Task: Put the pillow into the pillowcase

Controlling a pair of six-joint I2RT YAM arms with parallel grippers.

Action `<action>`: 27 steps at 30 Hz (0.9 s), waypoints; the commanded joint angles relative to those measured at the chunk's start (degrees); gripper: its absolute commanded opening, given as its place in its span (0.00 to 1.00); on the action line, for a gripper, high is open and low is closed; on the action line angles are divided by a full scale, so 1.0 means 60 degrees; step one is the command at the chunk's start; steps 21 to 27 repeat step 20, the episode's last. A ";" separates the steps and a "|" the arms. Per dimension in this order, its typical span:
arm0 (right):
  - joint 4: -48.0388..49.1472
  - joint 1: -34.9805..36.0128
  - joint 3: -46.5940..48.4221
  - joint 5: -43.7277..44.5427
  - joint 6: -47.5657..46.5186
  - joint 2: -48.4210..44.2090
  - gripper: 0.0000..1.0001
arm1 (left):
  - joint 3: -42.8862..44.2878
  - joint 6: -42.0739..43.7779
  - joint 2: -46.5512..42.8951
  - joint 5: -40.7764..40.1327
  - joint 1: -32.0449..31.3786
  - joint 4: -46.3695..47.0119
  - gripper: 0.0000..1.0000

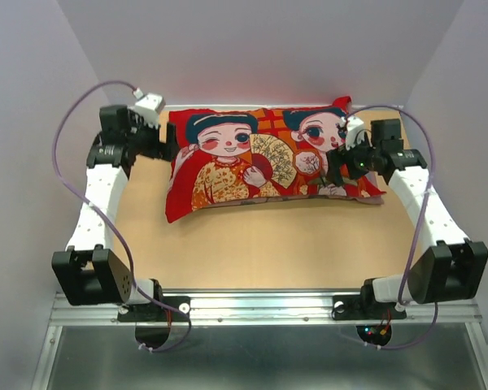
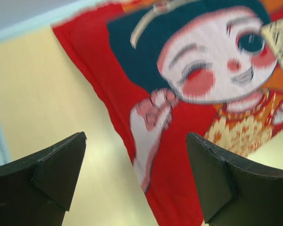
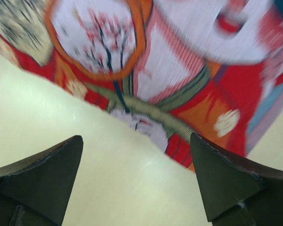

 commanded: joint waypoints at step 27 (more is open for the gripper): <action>0.0050 0.0013 -0.1859 -0.0072 0.0598 -0.0158 1.00 | -0.4251 0.0275 -0.2860 -0.0803 -0.0330 0.1028 0.99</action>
